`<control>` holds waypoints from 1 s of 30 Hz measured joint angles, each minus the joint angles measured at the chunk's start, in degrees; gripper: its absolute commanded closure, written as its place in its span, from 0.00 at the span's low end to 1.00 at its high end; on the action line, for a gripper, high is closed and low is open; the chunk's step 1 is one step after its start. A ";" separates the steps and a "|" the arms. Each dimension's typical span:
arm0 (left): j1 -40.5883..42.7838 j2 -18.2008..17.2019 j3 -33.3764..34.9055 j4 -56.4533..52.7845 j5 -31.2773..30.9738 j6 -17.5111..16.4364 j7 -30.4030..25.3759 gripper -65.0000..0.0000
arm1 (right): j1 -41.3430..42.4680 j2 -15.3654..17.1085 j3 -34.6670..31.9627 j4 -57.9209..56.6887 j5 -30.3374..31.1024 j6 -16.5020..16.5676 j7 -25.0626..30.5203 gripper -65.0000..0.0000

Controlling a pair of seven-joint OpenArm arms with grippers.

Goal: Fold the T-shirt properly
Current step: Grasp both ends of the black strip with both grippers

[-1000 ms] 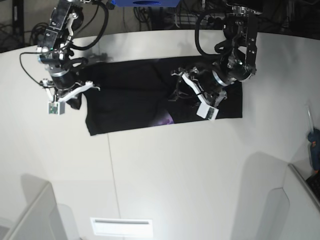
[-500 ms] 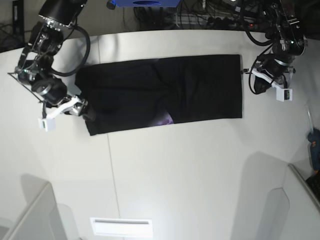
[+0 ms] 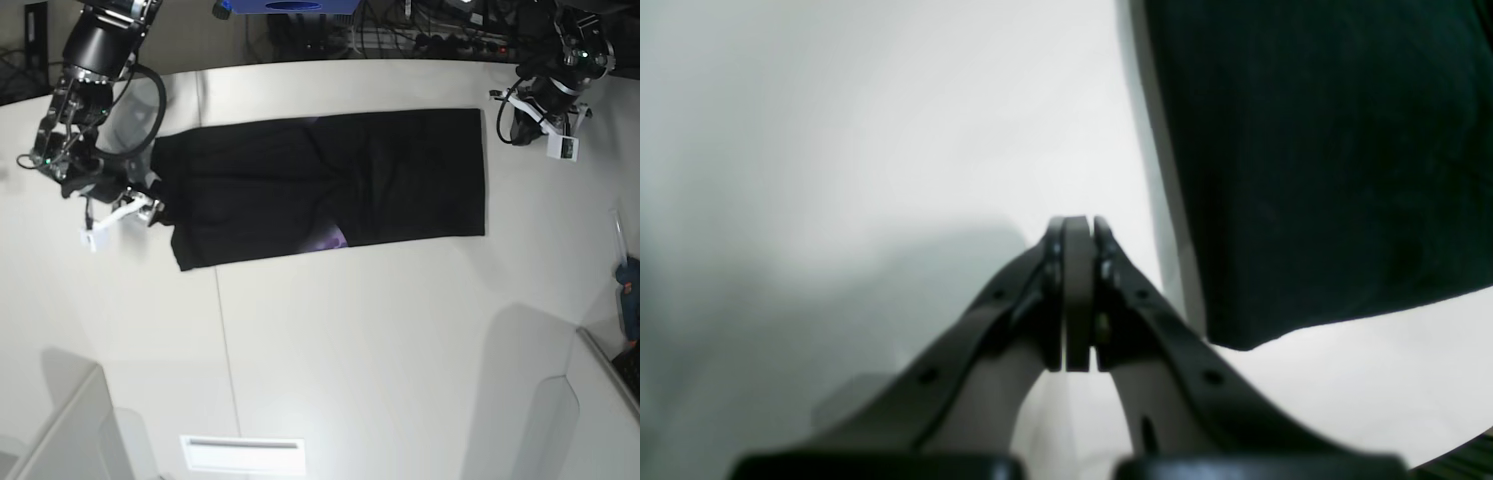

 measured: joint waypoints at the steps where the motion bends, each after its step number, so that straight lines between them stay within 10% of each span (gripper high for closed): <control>1: -0.07 -0.02 0.04 -0.48 0.02 0.00 -0.20 1.00 | -0.20 -0.09 -0.22 0.07 0.24 -0.02 0.04 0.24; 20: -6.64 0.00 6.32 -6.97 -0.20 0.00 -1.22 1.00 | -3.34 -0.07 -14.45 1.07 2.69 1.03 6.51 0.33; 26: -7.15 -0.15 8.79 -7.52 -0.70 0.00 -2.12 1.00 | -3.37 0.04 -14.21 0.79 2.21 1.01 6.10 0.54; 30: -8.52 -0.17 10.49 -7.54 -0.35 0.04 -1.66 1.00 | -3.76 0.09 -14.45 0.44 0.83 0.72 8.24 0.86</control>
